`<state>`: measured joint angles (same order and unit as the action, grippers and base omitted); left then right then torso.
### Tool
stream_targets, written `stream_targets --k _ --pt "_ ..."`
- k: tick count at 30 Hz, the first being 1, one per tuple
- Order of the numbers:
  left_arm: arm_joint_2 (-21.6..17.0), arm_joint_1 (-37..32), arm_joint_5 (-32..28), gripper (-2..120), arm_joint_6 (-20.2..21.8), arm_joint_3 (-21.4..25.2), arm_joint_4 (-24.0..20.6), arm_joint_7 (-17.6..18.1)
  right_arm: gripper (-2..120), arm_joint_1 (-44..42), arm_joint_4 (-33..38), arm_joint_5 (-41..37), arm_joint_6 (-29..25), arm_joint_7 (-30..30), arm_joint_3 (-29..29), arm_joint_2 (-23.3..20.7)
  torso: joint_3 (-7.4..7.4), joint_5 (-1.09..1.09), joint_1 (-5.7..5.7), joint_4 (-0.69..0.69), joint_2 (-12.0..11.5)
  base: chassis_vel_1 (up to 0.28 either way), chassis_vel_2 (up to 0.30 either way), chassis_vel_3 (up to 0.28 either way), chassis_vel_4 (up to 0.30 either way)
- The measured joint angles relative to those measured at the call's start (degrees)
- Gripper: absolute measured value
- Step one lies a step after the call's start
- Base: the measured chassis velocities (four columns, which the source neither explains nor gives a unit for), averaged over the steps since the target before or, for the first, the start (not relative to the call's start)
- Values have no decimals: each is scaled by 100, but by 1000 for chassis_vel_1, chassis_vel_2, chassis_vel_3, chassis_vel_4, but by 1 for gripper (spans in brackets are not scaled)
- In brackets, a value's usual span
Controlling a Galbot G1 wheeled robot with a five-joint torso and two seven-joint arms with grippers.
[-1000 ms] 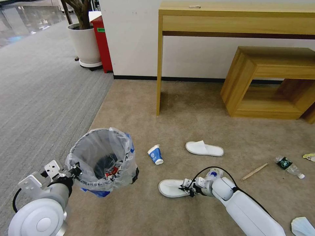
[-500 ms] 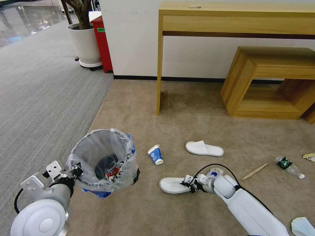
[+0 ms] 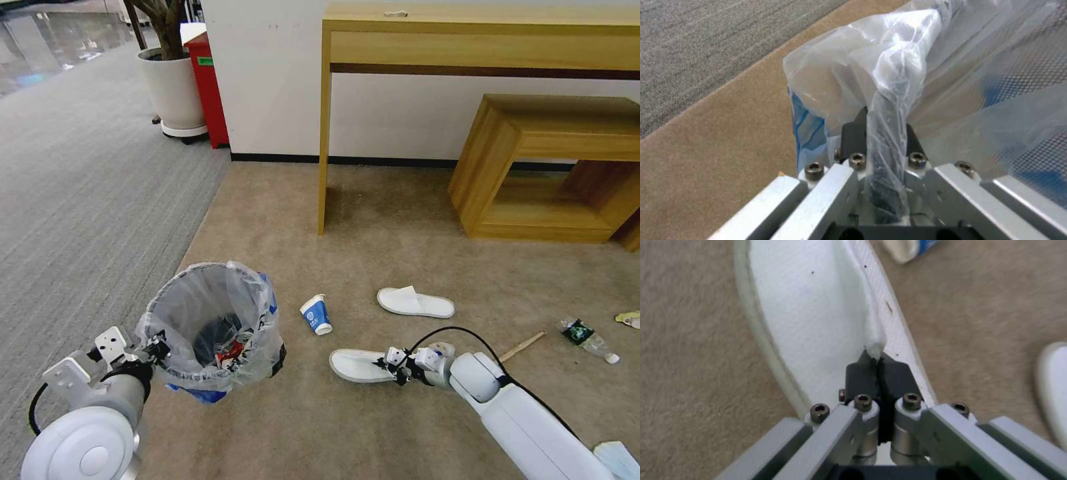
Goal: Pick up the trash bin and place the garbage on the floor into it.
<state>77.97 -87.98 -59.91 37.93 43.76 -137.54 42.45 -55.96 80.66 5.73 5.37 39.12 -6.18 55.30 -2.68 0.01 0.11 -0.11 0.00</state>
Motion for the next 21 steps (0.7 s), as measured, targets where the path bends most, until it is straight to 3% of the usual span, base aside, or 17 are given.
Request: stream_targets --k 5,7,10,13,18,21 --pt "-42 1 -11 0 -5 40 2 0 0 -138 376 -255 -40 -11 -315 -121 0 0 0 0 0 0 0 0 0" --pt "-69 5 -27 0 -9 54 3 1 0 -348 1004 -630 -72 -67 -771 -328 0 -1 0 0 0 0 0 0 0" --pt "-71 8 -31 0 -10 52 -2 1 0 -468 1312 -786 -92 -104 -997 -430 1 -2 0 1 0 0 0 0 0" --pt "-70 21 -28 0 -12 -11 -15 -1 0 -871 1942 -956 -219 -243 -1615 -652 0 -1 0 0 0 0 0 0 0" --pt "-98 12 29 0 -18 -127 -14 -53 0 -1156 2323 -1328 -272 -521 -1977 -720 0 -1 0 -1 0 0 0 0 0" --pt "-142 -17 53 0 -25 -294 -6 -119 0 -1270 2606 -1973 -339 -797 -2097 -736 0 -1 -1 0 0 0 0 0 0"
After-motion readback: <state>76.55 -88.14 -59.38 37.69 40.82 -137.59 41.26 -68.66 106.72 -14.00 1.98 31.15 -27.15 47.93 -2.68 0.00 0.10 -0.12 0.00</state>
